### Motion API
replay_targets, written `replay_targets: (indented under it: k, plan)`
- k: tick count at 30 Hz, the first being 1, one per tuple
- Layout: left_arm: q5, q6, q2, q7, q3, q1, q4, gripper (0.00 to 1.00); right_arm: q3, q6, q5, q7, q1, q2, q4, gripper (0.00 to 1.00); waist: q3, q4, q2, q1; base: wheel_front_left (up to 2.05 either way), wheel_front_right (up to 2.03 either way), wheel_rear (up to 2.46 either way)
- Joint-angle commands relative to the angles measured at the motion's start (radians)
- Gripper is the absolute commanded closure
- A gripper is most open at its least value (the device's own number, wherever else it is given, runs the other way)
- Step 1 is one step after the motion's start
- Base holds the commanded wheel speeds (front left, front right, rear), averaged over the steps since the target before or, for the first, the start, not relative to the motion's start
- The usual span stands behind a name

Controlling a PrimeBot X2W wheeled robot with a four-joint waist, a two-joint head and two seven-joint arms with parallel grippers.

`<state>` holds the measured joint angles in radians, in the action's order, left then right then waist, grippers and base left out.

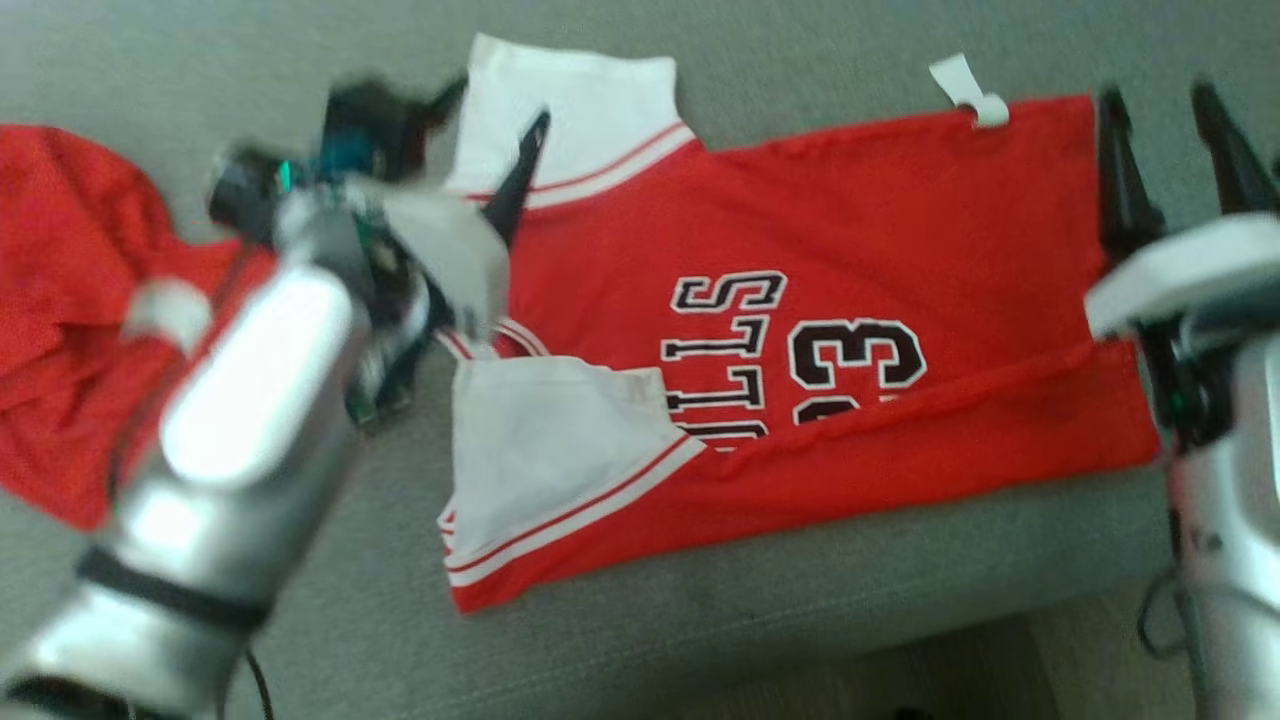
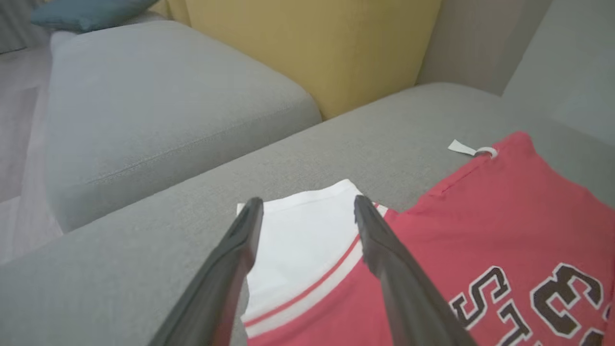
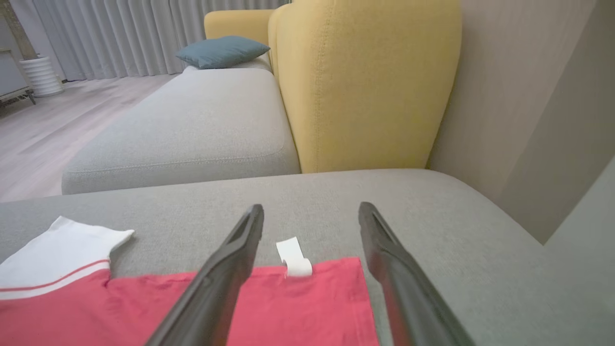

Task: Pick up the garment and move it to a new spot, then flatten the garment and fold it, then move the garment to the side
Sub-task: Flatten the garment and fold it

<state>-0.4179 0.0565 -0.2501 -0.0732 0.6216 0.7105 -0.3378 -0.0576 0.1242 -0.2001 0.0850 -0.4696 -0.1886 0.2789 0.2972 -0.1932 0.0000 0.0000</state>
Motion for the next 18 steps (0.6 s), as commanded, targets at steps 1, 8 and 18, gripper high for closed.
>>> replay_targets:
  k: [1, 8, 18]
  plan:
    - [-0.003, -0.035, -0.027, -0.028, -0.027, 0.105, -0.026, 0.0, 0.035, 0.007, 0.01, -0.017, -0.063, 0.003, -0.023, 0.0, 0.068, -0.055, 0.0, 0.0, 0.0, 0.0, 0.0]
    - [-0.006, -0.136, -0.054, -0.129, -0.02, 0.355, -0.318, 0.0, 0.106, 0.007, 0.014, -0.063, -0.208, 0.021, 0.032, 0.0, 0.156, -0.144, 0.0, 0.0, 0.0, 0.0, 0.0]
    - [-0.016, -0.182, -0.094, -0.235, 0.044, 0.519, -0.556, 0.0, 0.17, 0.007, -0.003, -0.109, -0.302, 0.029, 0.098, 0.0, 0.188, -0.202, 0.0, 0.0, 0.0, 0.0, 0.0]
